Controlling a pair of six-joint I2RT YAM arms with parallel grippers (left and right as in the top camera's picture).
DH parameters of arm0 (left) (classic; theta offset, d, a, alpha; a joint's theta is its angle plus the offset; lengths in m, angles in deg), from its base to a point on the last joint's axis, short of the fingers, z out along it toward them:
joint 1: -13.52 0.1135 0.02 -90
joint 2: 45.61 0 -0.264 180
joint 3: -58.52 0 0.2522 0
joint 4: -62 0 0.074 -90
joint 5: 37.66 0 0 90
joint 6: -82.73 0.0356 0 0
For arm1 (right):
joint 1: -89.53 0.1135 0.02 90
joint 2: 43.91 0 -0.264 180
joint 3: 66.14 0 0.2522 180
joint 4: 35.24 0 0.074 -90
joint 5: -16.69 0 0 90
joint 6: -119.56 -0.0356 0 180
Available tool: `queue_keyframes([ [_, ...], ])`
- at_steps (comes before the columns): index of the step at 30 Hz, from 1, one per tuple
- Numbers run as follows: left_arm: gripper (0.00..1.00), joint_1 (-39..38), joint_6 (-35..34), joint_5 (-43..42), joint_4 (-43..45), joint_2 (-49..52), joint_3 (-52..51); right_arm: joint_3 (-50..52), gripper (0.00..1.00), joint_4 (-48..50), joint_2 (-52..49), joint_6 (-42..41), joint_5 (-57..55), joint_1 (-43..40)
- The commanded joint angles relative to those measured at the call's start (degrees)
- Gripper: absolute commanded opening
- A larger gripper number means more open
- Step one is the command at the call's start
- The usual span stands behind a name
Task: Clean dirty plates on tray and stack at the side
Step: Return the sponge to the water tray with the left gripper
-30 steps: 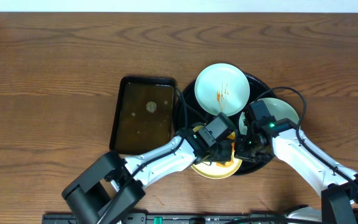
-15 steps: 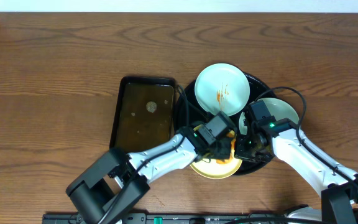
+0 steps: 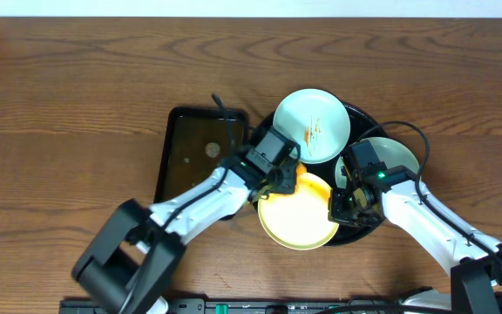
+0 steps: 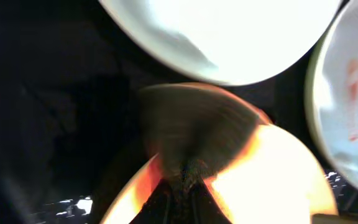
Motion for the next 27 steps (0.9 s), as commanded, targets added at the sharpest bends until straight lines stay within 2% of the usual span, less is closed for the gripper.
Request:
queue_keyframes([
  [1, 0.08, 1.0, 3.7, 2.3, -1.9, -6.1, -0.2, 0.0, 0.02, -0.2, -0.3, -0.2, -1.6, 0.6],
  [7, 0.08, 3.8, 3.7, 2.4, -9.6, -12.2, -0.2, 0.0, 0.02, 1.9, -0.3, 1.0, -1.8, 0.6],
  [13, 0.08, 11.1, 3.7, 8.0, -17.0, -14.9, -0.2, 0.0, 0.02, 3.0, -0.3, 2.4, -1.8, 0.6],
  [17, 0.08, 16.0, 3.7, 8.5, -18.6, -15.3, -0.2, 0.0, 0.1, 1.8, -0.4, 2.4, -1.8, 0.6],
  [27, 0.08, 19.2, 4.6, 8.6, -20.1, -15.3, -0.2, 2.7, 0.09, 1.5, -0.6, 0.4, 0.2, 0.6],
])
